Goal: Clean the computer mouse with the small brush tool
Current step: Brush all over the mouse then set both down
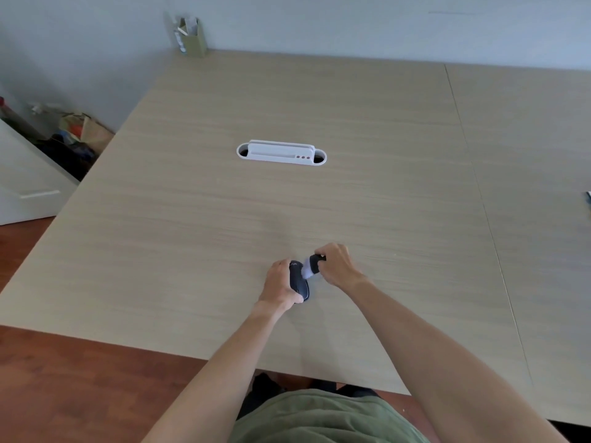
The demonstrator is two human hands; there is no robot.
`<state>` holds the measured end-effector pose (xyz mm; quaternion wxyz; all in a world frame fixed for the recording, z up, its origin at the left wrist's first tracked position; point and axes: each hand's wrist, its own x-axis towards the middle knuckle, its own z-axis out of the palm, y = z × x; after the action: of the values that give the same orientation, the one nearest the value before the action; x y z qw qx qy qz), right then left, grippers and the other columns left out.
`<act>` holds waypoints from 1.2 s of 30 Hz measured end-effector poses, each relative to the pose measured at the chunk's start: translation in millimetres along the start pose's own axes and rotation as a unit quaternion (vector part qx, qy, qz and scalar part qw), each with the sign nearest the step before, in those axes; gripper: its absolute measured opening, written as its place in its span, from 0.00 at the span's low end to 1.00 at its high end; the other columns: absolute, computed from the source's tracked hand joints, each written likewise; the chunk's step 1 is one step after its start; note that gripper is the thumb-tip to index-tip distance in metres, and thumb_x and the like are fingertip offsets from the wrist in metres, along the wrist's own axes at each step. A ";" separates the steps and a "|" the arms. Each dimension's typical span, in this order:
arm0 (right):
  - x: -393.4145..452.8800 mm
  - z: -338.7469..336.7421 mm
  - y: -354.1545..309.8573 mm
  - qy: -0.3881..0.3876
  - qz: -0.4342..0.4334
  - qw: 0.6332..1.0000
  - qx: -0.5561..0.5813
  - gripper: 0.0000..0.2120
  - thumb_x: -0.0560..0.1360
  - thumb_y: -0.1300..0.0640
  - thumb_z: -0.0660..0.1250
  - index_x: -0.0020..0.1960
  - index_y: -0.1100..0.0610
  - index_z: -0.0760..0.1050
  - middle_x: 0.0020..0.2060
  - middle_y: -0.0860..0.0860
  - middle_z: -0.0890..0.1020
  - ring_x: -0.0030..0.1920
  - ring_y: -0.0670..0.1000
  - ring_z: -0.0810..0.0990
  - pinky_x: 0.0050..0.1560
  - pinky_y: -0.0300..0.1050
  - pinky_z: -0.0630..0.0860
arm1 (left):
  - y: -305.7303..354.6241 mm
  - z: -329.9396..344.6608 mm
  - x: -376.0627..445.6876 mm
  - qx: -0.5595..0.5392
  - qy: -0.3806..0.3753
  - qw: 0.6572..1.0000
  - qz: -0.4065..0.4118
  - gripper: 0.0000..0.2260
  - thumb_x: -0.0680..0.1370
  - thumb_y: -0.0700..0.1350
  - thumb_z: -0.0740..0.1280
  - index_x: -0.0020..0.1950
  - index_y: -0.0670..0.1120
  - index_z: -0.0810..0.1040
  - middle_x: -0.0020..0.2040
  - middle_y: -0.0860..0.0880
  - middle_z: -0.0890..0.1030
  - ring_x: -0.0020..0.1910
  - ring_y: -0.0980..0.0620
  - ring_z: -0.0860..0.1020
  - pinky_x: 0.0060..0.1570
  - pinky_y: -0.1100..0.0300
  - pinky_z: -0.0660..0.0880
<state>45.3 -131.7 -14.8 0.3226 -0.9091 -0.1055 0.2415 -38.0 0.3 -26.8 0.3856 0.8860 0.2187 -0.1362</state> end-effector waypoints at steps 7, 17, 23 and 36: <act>2.3 0.0 -12.3 -0.032 -0.026 0.999 0.031 0.04 0.65 0.71 0.58 0.34 0.69 0.71 0.29 0.55 0.68 0.33 0.53 0.62 0.32 0.45 0.59 | 2.8 10.8 -5.2 -0.006 0.042 0.998 -0.050 0.30 0.61 0.45 0.79 0.59 0.41 0.71 0.57 0.44 0.74 0.60 0.45 0.71 0.55 0.53 0.74; 1.9 -4.0 8.3 0.023 -0.007 0.998 0.052 0.07 0.65 0.72 0.58 0.32 0.67 0.73 0.29 0.61 0.74 0.31 0.58 0.68 0.31 0.51 0.66 | 10.2 13.2 -2.0 0.015 0.028 0.996 -0.082 0.30 0.65 0.43 0.77 0.63 0.44 0.70 0.59 0.44 0.69 0.60 0.42 0.73 0.56 0.52 0.76; 2.5 4.1 8.0 -0.007 -0.003 1.000 0.017 0.11 0.65 0.73 0.56 0.28 0.62 0.71 0.31 0.59 0.74 0.32 0.62 0.69 0.30 0.52 0.67 | 10.5 14.3 -2.2 0.012 0.028 0.996 -0.085 0.32 0.64 0.41 0.77 0.65 0.46 0.70 0.60 0.43 0.71 0.59 0.42 0.74 0.51 0.54 0.77; 3.3 -5.1 1.1 0.021 -0.033 0.996 -0.076 0.13 0.68 0.74 0.56 0.30 0.60 0.65 0.34 0.54 0.71 0.32 0.55 0.68 0.29 0.47 0.64 | 10.4 5.7 -0.6 0.009 0.008 0.996 -0.084 0.28 0.61 0.39 0.80 0.56 0.40 0.72 0.54 0.44 0.77 0.50 0.45 0.77 0.39 0.57 0.74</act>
<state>50.7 -134.1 -13.3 0.2628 -0.9318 -0.1470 0.2029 -33.8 -10.5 -23.9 0.3629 0.8691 0.2938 -0.1634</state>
